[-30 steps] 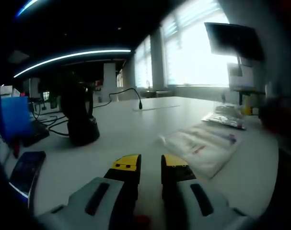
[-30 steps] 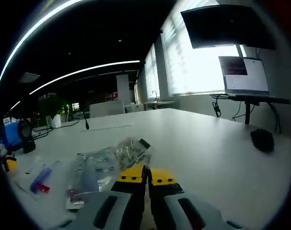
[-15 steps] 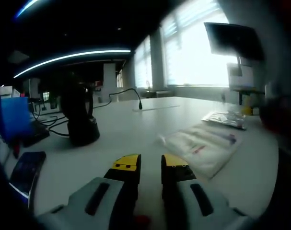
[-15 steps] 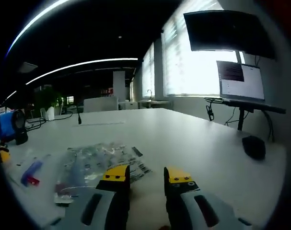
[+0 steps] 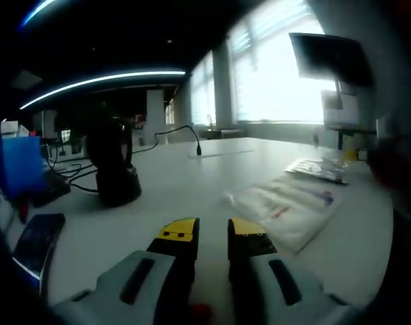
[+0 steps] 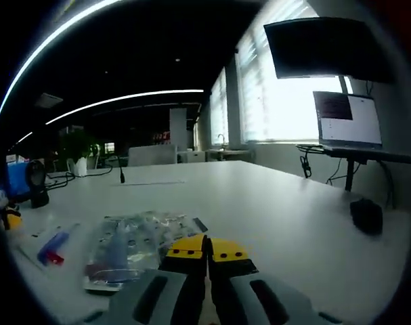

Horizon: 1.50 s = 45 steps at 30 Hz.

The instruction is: Clip sheet goods on table flip sheet goods clip sheet goods scan sheet goods put sheet goods back to table

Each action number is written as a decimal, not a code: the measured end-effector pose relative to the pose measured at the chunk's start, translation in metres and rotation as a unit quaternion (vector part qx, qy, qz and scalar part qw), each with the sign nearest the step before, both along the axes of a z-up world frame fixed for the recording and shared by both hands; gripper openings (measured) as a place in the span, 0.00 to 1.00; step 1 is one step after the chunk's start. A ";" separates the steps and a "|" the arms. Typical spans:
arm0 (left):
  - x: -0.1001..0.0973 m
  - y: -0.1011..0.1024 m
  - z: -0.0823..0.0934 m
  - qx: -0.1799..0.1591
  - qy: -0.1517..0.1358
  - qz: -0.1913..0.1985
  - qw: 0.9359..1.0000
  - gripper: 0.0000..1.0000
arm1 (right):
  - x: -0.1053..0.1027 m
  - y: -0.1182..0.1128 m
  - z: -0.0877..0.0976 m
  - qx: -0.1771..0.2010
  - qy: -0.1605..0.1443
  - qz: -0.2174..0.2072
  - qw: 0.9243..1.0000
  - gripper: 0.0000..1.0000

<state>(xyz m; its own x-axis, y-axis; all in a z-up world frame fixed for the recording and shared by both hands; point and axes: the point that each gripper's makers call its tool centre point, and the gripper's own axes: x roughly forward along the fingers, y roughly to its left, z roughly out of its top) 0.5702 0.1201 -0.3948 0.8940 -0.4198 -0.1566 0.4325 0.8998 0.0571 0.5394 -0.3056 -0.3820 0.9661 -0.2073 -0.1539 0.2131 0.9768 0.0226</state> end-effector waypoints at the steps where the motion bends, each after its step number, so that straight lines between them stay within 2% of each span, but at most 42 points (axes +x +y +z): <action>1: -0.003 -0.002 0.000 0.001 0.000 0.000 1.000 0.09 | 0.000 0.000 0.001 0.000 -0.002 0.004 1.000 0.00; 10: -0.003 -0.002 -0.002 0.003 0.002 0.000 1.000 0.09 | 0.000 0.013 0.005 -0.012 -0.007 0.046 0.999 0.00; 20: -0.015 -0.010 -0.001 0.004 0.002 0.001 1.000 0.09 | 0.003 0.038 0.007 -0.019 -0.009 0.114 0.993 0.00; 32: -0.018 -0.013 0.001 0.004 0.002 0.000 1.000 0.09 | -0.002 0.061 0.009 -0.033 -0.004 0.195 0.980 0.00; 39: -0.017 -0.012 0.000 0.004 0.004 -0.001 1.000 0.09 | -0.005 0.064 0.007 -0.038 0.002 0.218 0.975 0.00; 45: -0.016 -0.012 0.000 0.003 0.004 -0.001 1.000 0.09 | -0.010 0.073 0.004 -0.047 0.007 0.257 0.965 0.00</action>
<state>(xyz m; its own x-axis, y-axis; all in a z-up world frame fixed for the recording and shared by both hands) 0.5538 0.1080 -0.3945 0.8917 -0.4207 -0.1669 0.4349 0.8985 0.0589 0.5297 -0.2328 -0.3784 0.9431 0.2851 -0.1709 -0.3004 0.9511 -0.0714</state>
